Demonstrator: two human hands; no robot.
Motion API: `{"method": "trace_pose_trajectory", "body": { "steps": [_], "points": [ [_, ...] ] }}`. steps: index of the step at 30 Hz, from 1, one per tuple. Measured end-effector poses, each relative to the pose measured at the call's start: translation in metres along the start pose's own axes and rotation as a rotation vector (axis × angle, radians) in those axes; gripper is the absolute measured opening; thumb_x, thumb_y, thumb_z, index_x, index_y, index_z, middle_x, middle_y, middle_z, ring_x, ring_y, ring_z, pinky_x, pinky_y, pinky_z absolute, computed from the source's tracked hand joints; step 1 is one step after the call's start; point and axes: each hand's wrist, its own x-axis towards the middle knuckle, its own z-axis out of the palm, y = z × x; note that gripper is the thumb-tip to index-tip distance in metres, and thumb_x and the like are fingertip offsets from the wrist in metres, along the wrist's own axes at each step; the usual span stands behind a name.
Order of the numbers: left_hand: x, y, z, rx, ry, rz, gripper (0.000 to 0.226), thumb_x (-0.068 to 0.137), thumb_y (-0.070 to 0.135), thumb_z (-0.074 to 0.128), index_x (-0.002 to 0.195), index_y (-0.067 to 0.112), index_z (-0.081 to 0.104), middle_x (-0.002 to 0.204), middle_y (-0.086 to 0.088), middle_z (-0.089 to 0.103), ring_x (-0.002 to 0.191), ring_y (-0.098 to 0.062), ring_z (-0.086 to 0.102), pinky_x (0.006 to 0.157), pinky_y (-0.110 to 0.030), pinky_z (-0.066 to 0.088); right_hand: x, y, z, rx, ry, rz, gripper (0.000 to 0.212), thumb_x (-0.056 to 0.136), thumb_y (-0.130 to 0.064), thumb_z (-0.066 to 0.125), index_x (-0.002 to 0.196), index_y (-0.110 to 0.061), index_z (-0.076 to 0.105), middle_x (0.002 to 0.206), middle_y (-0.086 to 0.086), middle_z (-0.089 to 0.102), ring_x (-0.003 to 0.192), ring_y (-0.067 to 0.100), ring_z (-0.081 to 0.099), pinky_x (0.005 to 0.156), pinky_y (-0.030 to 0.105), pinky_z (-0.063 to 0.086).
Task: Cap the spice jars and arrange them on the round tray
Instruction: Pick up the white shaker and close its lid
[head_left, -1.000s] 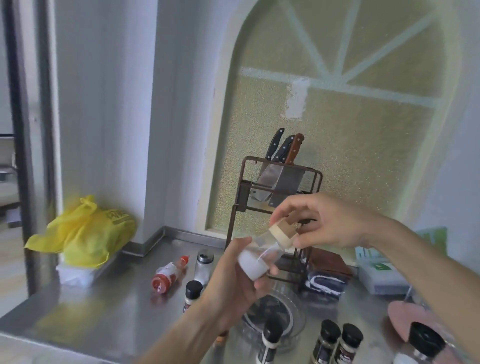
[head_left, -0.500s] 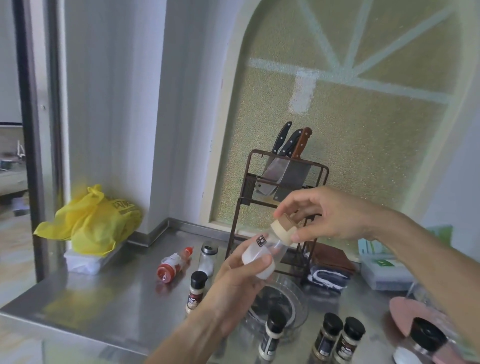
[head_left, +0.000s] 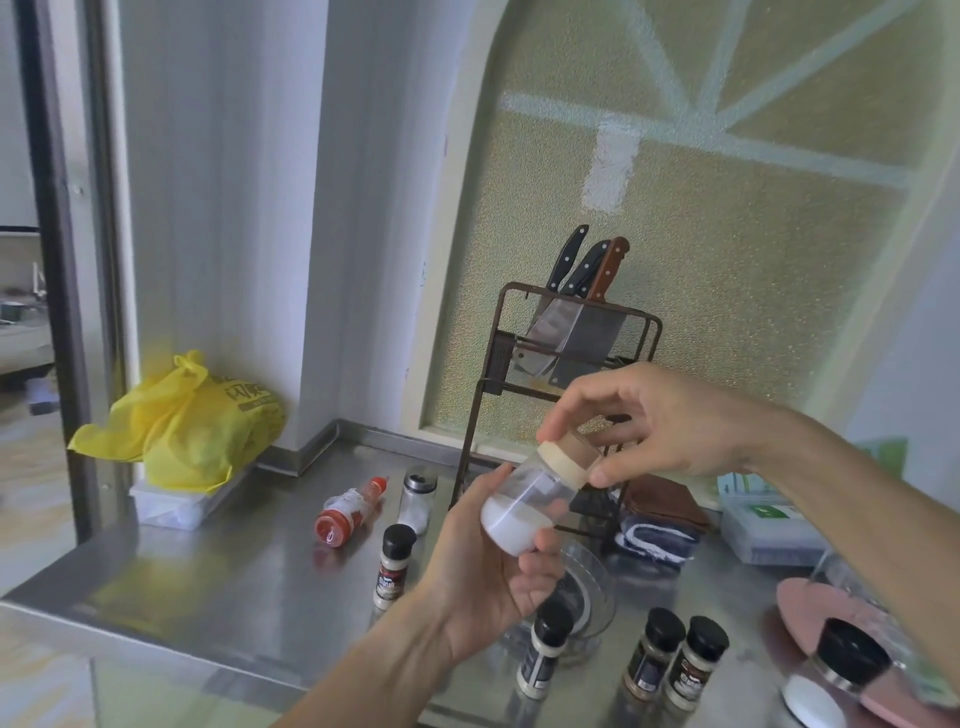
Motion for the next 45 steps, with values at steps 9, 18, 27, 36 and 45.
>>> {"method": "trace_pose_trajectory", "body": {
  "steps": [9, 18, 27, 36, 45],
  "points": [
    [-0.004, -0.005, -0.004, 0.122, -0.003, 0.229, 0.058, 0.084, 0.014, 0.081, 0.138, 0.006, 0.058, 0.124, -0.023, 0.066, 0.103, -0.029, 0.067, 0.094, -0.038, 0.057, 0.000, -0.001, -0.005, -0.076, 0.022, 0.056, 0.034, 0.082, -0.012, 0.086, 0.111, -0.025, 0.074, 0.110, -0.005, 0.078, 0.105, 0.010, 0.074, 0.095, 0.035, 0.060],
    [-0.002, -0.006, 0.000, 0.236, 0.096, 0.338, 0.061, 0.078, -0.008, 0.079, 0.133, 0.006, 0.057, 0.135, -0.022, 0.066, 0.124, -0.034, 0.066, 0.108, -0.048, 0.045, 0.001, -0.007, -0.001, -0.212, -0.030, 0.175, 0.036, 0.083, -0.029, 0.085, 0.115, -0.031, 0.069, 0.108, -0.006, 0.074, 0.090, 0.015, 0.076, 0.081, 0.031, 0.062],
    [-0.002, -0.007, -0.005, 0.257, 0.120, 0.335, 0.059, 0.077, -0.008, 0.079, 0.128, 0.013, 0.059, 0.137, -0.021, 0.065, 0.127, -0.035, 0.064, 0.115, -0.053, 0.041, 0.005, -0.008, 0.001, -0.312, -0.056, 0.285, 0.034, 0.090, -0.048, 0.073, 0.115, -0.026, 0.068, 0.101, -0.003, 0.078, 0.079, 0.016, 0.080, 0.082, 0.035, 0.064],
    [-0.004, -0.007, -0.008, 0.345, 0.204, 0.342, 0.061, 0.072, -0.002, 0.084, 0.126, 0.011, 0.060, 0.132, -0.020, 0.068, 0.126, -0.036, 0.064, 0.112, -0.053, 0.045, 0.005, 0.001, 0.007, -0.221, -0.002, 0.255, 0.041, 0.087, -0.044, 0.077, 0.122, -0.027, 0.065, 0.104, -0.006, 0.079, 0.082, 0.016, 0.080, 0.085, 0.034, 0.063],
    [0.002, -0.011, -0.010, 0.589, 0.329, 0.484, 0.048, 0.064, 0.008, 0.093, 0.101, 0.022, 0.065, 0.113, -0.023, 0.075, 0.093, -0.031, 0.071, 0.087, -0.043, 0.053, 0.010, 0.015, 0.025, -0.191, 0.200, 0.279, 0.034, 0.083, -0.052, 0.079, 0.100, -0.024, 0.077, 0.076, -0.002, 0.082, 0.065, 0.009, 0.078, 0.062, 0.017, 0.053]
  ]
}}
